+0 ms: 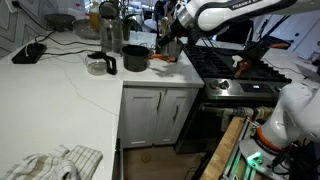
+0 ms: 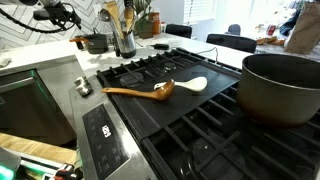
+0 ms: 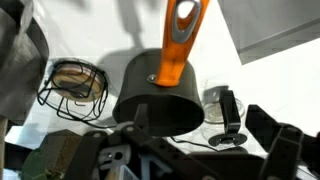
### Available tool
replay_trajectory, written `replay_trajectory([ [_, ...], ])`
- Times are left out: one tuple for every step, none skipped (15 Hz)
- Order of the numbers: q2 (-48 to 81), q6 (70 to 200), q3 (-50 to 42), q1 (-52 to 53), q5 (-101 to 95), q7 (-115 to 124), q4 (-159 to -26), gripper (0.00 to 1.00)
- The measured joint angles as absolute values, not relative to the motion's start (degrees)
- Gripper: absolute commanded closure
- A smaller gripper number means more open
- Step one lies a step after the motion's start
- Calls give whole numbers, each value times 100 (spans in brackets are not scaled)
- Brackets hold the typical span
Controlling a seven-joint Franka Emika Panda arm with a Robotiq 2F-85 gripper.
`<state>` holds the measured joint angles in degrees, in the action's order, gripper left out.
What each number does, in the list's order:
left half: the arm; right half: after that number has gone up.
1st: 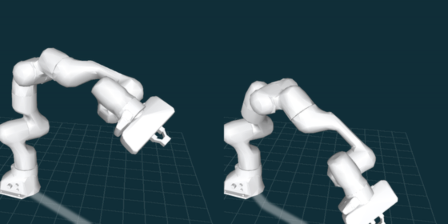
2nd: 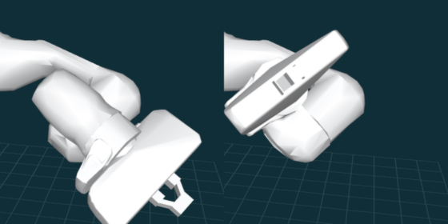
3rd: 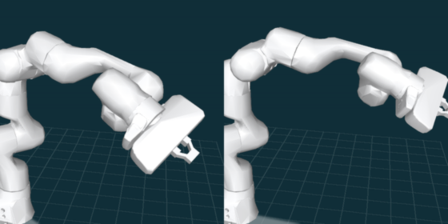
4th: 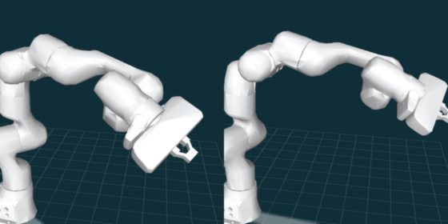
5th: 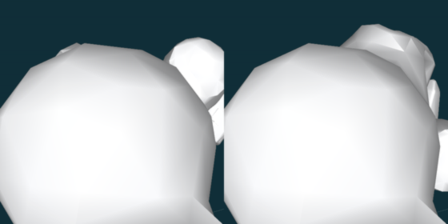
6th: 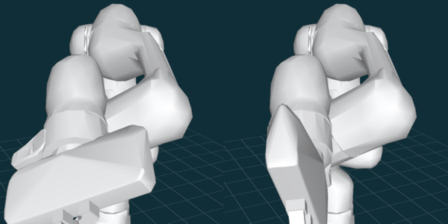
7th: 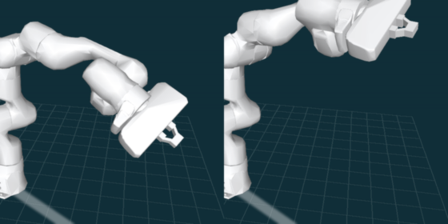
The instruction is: Remove the pot on the front left plate of the stove and move it on the counter top to the left of the utensil holding bucket
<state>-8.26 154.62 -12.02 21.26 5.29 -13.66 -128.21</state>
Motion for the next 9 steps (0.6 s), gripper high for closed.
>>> replay_trajectory([
  [-1046,15032,-951,1847,447,-1088,-12846,0],
  [-1284,14607,-749,1619,439,-875,-12887,0],
  [-1556,14184,-587,1439,474,-701,-12954,0],
  [-1820,13823,-462,1299,483,-519,-13029,0],
  [-2099,13488,-349,1172,484,-334,-13121,0],
  [-2388,13185,-242,1050,483,-154,-13218,0],
  [-2672,12911,-140,921,459,24,-13318,0],
  [-2963,12647,-43,776,405,204,-13418,0],
  [-3240,12394,33,621,316,370,-13508,0],
])
